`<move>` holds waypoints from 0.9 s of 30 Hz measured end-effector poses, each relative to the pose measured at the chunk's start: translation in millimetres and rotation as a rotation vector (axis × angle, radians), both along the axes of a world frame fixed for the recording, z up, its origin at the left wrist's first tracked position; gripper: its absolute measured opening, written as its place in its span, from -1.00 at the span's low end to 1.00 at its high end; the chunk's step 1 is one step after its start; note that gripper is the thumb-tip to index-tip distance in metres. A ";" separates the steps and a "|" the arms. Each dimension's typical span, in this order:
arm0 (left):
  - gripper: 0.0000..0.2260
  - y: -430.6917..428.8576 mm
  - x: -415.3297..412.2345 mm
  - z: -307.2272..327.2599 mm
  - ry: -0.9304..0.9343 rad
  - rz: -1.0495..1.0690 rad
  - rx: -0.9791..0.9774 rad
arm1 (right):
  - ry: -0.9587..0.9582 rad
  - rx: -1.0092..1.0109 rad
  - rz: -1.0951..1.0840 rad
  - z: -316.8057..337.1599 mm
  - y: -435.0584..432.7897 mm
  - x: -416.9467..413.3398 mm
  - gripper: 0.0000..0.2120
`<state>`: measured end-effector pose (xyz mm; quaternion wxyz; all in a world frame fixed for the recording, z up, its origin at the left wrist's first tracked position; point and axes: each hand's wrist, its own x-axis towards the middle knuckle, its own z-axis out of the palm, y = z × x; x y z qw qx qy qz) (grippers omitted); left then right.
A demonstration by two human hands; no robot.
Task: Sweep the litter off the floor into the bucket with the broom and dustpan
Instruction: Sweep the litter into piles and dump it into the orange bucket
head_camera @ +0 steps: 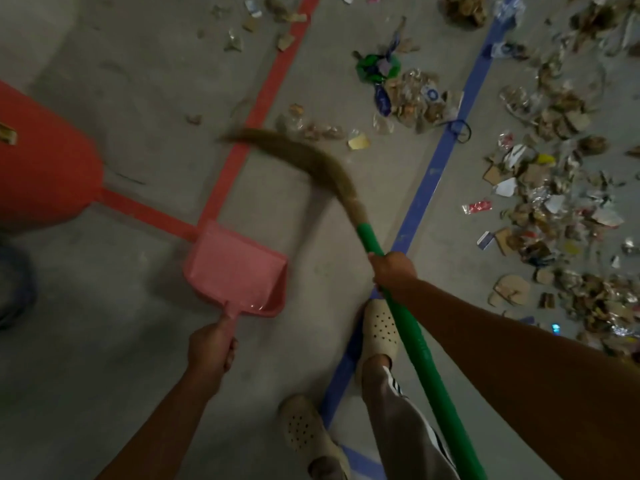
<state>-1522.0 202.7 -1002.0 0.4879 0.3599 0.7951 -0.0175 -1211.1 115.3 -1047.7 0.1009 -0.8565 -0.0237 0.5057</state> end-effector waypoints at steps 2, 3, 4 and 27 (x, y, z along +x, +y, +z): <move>-0.39 7.1 27.8 -4.3 -0.029 0.003 -0.002 | -0.052 -0.008 -0.165 4.9 -0.2 31.7 -0.54; -0.40 10.8 41.5 -5.2 -0.048 0.009 0.002 | -0.085 0.005 -0.252 6.4 -0.9 46.8 -0.54; -0.40 14.9 55.2 -5.1 -0.060 0.012 0.005 | -0.119 0.028 -0.336 8.4 -0.8 61.1 -0.55; -0.43 96.0 151.7 27.9 -0.032 0.031 0.038 | -0.042 0.440 -0.018 106.8 78.1 45.5 -0.75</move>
